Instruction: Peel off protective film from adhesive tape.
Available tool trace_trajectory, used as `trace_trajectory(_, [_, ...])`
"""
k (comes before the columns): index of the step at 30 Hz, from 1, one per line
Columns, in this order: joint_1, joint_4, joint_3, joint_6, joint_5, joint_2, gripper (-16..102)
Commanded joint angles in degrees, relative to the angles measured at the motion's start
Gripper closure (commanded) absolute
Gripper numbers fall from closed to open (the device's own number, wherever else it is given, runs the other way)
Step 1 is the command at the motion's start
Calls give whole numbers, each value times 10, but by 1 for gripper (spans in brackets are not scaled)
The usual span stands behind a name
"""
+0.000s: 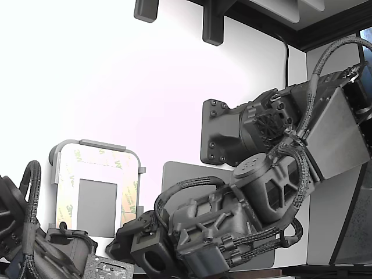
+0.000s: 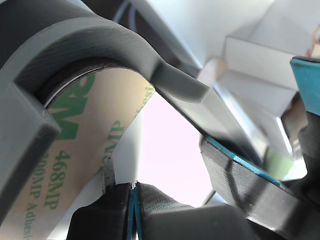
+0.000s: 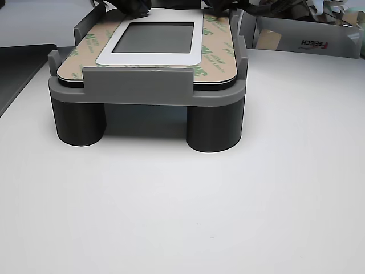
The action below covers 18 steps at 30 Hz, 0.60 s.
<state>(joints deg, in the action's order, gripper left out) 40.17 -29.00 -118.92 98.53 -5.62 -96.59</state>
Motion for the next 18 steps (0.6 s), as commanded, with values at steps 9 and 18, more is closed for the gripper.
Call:
trace_trajectory(9, [0,-18,33,-2,-1,-10,97])
trace_trajectory(18, [-2,-18,40,0,-1,-5,97])
